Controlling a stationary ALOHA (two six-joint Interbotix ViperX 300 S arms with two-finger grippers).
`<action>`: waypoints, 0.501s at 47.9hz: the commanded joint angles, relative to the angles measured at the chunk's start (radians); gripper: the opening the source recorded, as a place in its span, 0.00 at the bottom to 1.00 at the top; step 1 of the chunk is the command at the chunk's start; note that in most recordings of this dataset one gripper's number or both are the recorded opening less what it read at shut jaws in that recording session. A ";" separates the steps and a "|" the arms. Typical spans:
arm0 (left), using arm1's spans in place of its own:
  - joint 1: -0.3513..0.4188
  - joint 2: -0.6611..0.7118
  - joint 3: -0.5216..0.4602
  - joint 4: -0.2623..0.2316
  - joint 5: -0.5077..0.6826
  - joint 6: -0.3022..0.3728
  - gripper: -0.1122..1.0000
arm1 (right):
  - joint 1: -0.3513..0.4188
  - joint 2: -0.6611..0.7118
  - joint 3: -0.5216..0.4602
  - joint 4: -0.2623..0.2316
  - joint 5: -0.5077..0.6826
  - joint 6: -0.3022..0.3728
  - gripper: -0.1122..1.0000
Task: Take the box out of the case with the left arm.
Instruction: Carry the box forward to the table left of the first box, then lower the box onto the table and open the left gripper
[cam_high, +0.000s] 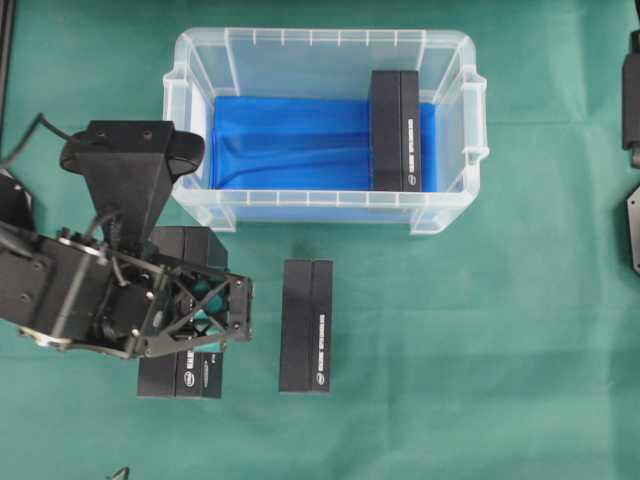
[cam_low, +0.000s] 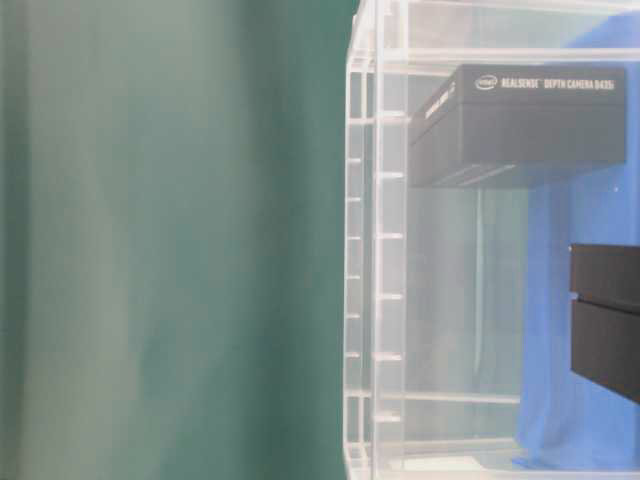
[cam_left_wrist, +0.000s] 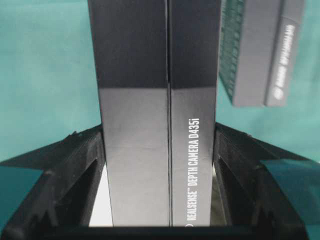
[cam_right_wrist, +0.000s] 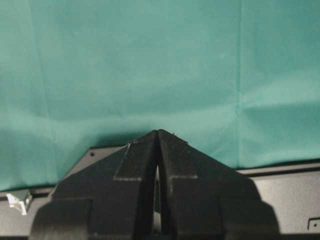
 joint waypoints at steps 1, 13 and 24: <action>0.003 -0.011 0.020 0.012 -0.021 -0.002 0.64 | 0.000 -0.002 -0.009 0.000 -0.003 0.002 0.11; 0.003 0.006 0.132 0.034 -0.140 -0.003 0.64 | 0.000 -0.002 -0.009 0.000 -0.002 0.002 0.11; 0.003 0.021 0.235 0.044 -0.216 -0.046 0.64 | -0.002 -0.002 -0.009 0.000 -0.003 0.000 0.11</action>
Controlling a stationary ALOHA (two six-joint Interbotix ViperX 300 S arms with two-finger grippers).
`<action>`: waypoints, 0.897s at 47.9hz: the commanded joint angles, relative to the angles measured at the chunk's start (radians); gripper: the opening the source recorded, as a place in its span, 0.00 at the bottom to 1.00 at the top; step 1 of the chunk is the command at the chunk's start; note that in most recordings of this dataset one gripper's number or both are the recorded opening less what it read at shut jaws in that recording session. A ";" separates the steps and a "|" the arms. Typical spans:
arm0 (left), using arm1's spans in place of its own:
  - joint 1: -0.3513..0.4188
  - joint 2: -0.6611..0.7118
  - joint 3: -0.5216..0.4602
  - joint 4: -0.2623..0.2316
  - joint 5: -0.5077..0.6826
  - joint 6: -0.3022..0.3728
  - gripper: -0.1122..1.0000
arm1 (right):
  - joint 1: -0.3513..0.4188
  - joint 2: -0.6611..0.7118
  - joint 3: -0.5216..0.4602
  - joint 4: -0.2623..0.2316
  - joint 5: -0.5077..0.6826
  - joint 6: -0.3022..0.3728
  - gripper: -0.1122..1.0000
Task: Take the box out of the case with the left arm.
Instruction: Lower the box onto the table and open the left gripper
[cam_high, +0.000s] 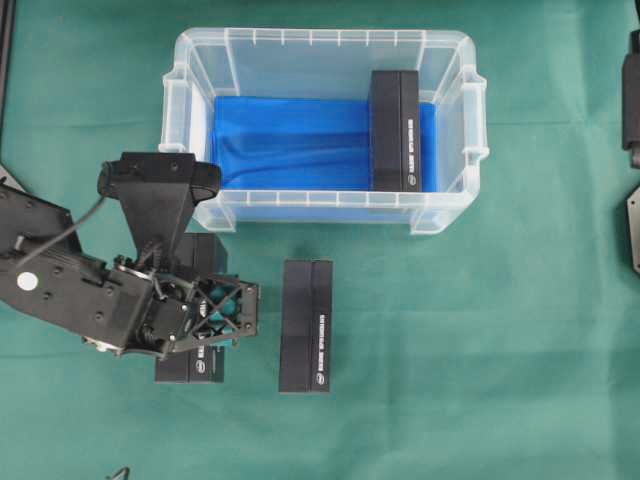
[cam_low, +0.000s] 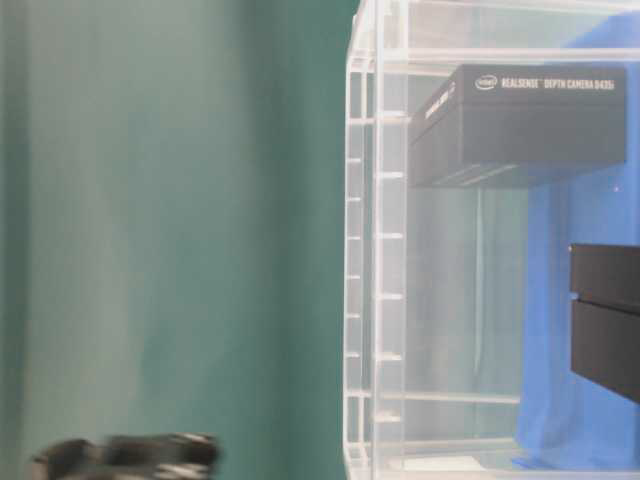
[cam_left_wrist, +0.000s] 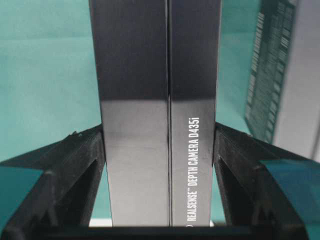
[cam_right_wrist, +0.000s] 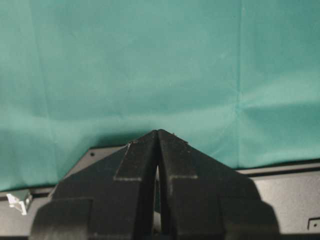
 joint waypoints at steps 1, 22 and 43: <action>0.003 -0.009 0.018 0.015 -0.040 -0.015 0.64 | -0.002 -0.002 -0.011 0.002 -0.005 0.000 0.11; 0.003 0.097 0.092 0.058 -0.206 -0.028 0.64 | -0.002 -0.003 -0.011 0.003 -0.003 0.000 0.11; 0.003 0.100 0.110 0.052 -0.232 -0.028 0.64 | -0.002 -0.002 -0.011 0.002 -0.006 0.000 0.11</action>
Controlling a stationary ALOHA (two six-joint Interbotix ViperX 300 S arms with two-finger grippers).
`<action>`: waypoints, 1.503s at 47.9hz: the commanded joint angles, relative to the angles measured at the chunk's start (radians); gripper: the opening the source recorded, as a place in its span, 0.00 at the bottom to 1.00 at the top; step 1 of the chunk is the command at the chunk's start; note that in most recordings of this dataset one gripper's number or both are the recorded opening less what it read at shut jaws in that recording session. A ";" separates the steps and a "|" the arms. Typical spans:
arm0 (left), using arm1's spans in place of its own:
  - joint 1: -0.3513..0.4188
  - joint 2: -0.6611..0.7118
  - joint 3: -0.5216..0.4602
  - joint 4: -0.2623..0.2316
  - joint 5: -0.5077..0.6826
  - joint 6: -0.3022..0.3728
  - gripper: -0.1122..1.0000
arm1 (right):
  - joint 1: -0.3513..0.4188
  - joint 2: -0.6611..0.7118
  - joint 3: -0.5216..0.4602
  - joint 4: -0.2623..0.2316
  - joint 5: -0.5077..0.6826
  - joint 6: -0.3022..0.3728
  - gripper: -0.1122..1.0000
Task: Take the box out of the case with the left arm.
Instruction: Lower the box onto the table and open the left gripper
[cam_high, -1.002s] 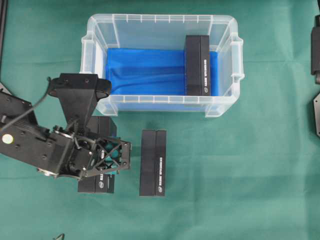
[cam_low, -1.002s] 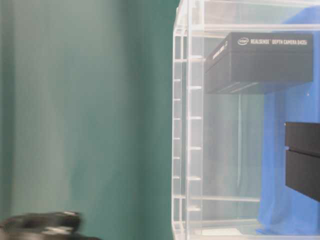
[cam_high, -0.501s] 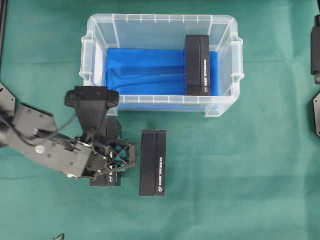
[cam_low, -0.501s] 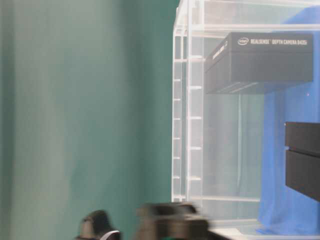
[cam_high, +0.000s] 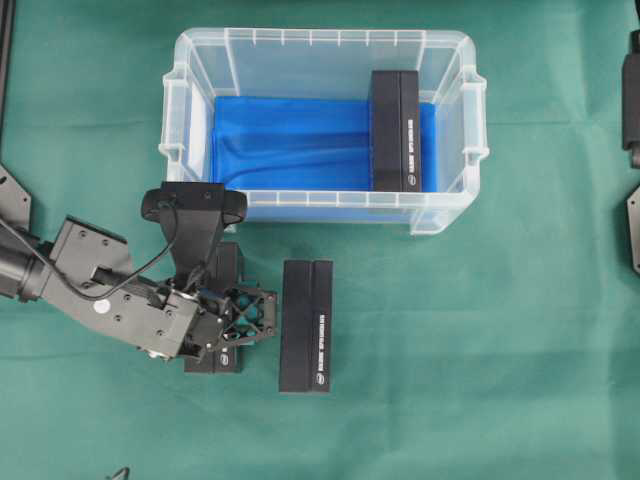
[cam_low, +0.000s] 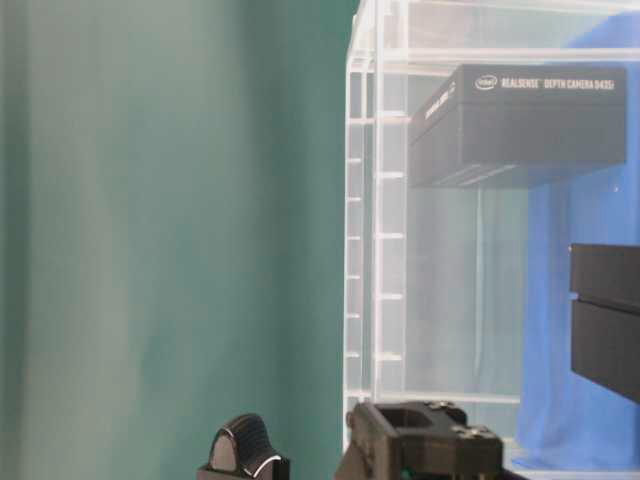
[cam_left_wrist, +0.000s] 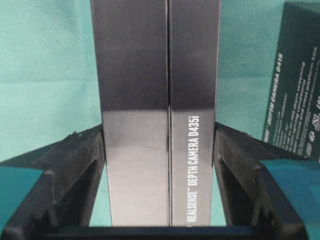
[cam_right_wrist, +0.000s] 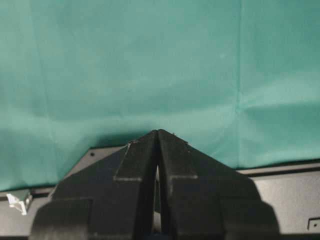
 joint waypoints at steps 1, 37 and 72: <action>0.002 -0.025 -0.011 -0.002 -0.005 -0.002 0.64 | -0.002 -0.002 -0.011 0.000 -0.005 0.000 0.11; 0.009 -0.043 0.023 -0.041 -0.092 0.006 0.72 | -0.002 -0.002 -0.011 -0.002 -0.005 0.000 0.11; 0.009 -0.144 -0.025 -0.083 -0.006 0.044 0.97 | -0.002 -0.002 -0.012 -0.002 -0.005 0.000 0.11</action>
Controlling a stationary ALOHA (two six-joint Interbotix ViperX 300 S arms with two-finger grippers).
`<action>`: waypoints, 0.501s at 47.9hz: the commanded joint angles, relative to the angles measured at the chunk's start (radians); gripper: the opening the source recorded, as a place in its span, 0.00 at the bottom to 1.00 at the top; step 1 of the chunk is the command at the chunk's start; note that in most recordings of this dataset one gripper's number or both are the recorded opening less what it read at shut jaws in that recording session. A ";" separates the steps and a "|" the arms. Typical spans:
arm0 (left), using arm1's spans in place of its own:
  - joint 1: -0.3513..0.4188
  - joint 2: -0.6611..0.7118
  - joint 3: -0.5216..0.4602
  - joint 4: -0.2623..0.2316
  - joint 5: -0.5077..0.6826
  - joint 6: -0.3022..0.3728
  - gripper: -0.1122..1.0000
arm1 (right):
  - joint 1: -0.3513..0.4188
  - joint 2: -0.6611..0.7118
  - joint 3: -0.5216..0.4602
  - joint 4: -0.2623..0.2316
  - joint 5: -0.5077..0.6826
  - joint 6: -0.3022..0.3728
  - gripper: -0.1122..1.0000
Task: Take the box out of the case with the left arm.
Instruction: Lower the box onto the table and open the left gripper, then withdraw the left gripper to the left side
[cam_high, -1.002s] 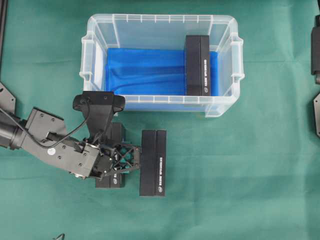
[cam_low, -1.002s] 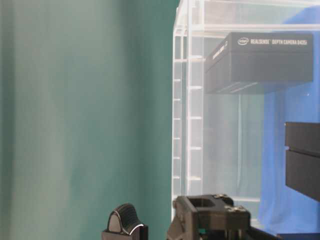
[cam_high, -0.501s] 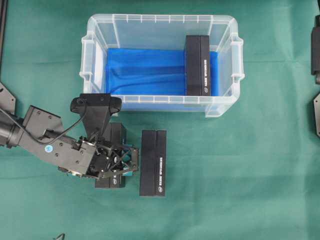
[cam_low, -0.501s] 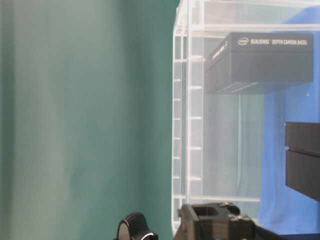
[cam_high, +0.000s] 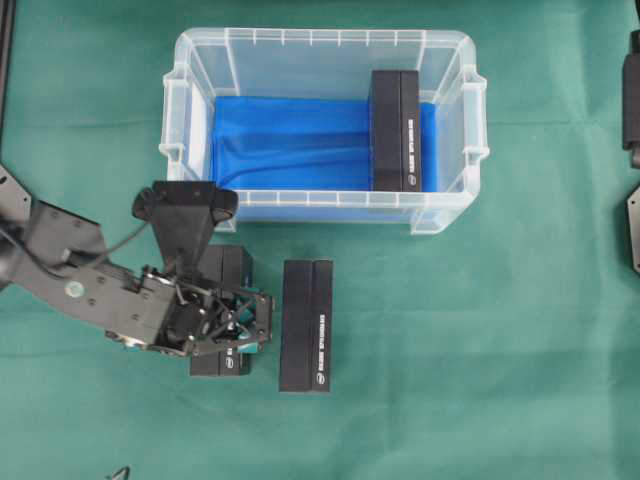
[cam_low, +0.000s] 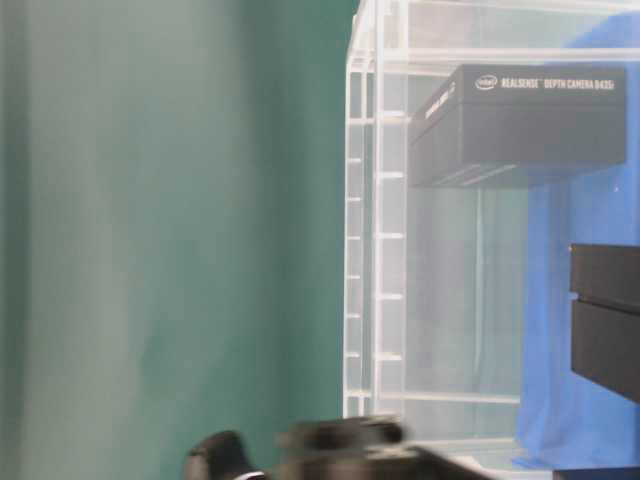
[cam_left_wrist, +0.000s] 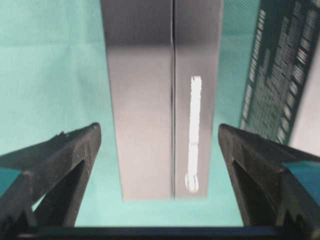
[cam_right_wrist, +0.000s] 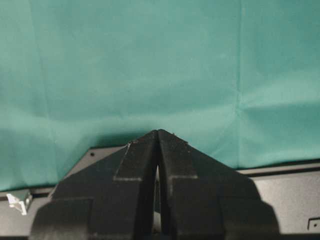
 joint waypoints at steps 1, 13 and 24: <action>0.002 -0.063 -0.049 -0.002 0.055 0.002 0.97 | -0.002 -0.002 -0.012 0.000 -0.006 0.000 0.11; 0.002 -0.138 -0.198 0.012 0.310 0.005 0.97 | -0.002 -0.002 -0.011 -0.002 -0.006 0.000 0.11; 0.002 -0.153 -0.230 0.017 0.357 0.026 0.97 | -0.002 -0.002 -0.011 0.000 -0.006 0.000 0.11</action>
